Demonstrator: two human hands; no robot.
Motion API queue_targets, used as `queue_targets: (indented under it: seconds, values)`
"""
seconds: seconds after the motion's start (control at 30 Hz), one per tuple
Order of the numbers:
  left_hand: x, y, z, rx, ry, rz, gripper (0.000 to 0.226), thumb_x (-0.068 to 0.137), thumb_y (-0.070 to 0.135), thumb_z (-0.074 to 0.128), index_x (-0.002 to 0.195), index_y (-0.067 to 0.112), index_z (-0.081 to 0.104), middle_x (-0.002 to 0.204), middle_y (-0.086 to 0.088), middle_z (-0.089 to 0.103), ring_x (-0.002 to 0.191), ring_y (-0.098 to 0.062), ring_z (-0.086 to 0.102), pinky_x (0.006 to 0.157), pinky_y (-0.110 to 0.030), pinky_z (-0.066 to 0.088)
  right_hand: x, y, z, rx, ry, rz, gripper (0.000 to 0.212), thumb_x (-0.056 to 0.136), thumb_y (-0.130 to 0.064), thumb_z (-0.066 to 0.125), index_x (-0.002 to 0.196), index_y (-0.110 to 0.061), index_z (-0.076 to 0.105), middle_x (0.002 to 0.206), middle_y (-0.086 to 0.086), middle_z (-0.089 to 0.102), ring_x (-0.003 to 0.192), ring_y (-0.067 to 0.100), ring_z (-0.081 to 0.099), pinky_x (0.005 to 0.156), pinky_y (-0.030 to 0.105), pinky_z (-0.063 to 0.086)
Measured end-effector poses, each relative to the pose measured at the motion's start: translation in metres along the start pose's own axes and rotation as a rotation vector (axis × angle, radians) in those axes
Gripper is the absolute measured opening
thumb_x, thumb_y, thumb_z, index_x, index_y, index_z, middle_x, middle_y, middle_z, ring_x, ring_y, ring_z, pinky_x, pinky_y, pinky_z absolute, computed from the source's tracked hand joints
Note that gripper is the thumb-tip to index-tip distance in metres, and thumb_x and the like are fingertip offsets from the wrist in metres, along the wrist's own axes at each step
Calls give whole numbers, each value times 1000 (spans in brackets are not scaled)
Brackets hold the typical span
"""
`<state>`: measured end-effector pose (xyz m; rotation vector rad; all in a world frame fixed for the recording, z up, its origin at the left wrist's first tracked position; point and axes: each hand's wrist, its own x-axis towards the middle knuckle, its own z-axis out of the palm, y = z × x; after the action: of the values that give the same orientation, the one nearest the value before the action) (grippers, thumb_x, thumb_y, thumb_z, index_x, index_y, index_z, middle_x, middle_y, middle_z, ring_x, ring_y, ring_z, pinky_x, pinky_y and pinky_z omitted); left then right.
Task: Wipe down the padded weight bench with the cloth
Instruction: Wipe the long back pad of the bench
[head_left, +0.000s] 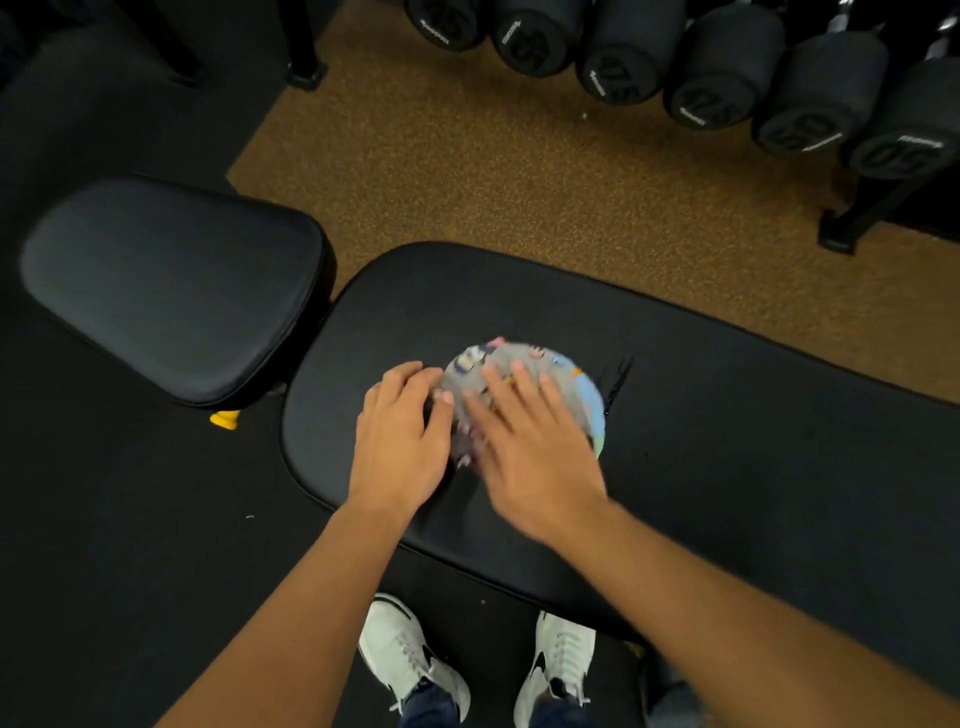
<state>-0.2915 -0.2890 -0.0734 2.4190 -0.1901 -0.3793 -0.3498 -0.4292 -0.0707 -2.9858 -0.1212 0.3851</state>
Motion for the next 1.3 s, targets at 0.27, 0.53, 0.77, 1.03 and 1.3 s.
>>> queue_targets:
  seconds: [0.27, 0.53, 0.77, 1.03, 1.3]
  values:
    - [-26, 17, 17, 94, 2, 90, 34, 95, 32, 46, 124, 20, 59, 134, 4, 50, 125, -17, 41, 105, -35, 31, -68, 14, 5, -14, -58, -257, 54, 99, -48, 34, 146, -21, 38, 156, 7, 30, 146, 26, 19, 115, 43, 16]
    - [-27, 19, 22, 115, -5, 49, 35, 95, 32, 47, 128, 23, 56, 136, 6, 47, 126, -16, 37, 102, -32, 28, -3, 72, -18, -105, -19, -35, 63, 96, -49, 14, 148, -19, 34, 156, 11, 28, 146, 29, 20, 117, 45, 13]
    - [-30, 22, 22, 124, -19, 28, 38, 97, 33, 43, 133, 24, 51, 140, 8, 43, 130, -15, 32, 105, -33, 25, 23, 75, -23, -93, 10, 184, 57, 101, -39, 23, 153, -17, 18, 161, 12, 8, 148, 31, 0, 119, 44, -2]
    - [-27, 13, 16, 89, -64, 64, 37, 97, 30, 44, 133, 24, 52, 141, 8, 43, 130, -14, 33, 105, -32, 26, -53, 28, -1, -33, -50, -66, 54, 97, -45, 31, 145, -21, 39, 155, 9, 31, 145, 29, 23, 117, 48, 17]
    - [-28, 6, 13, 31, -74, 89, 38, 97, 29, 46, 135, 23, 51, 142, 7, 44, 132, -15, 33, 108, -30, 24, -18, 40, -6, -31, -15, 1, 56, 98, -43, 24, 146, -18, 37, 157, 10, 27, 146, 27, 17, 118, 43, 7]
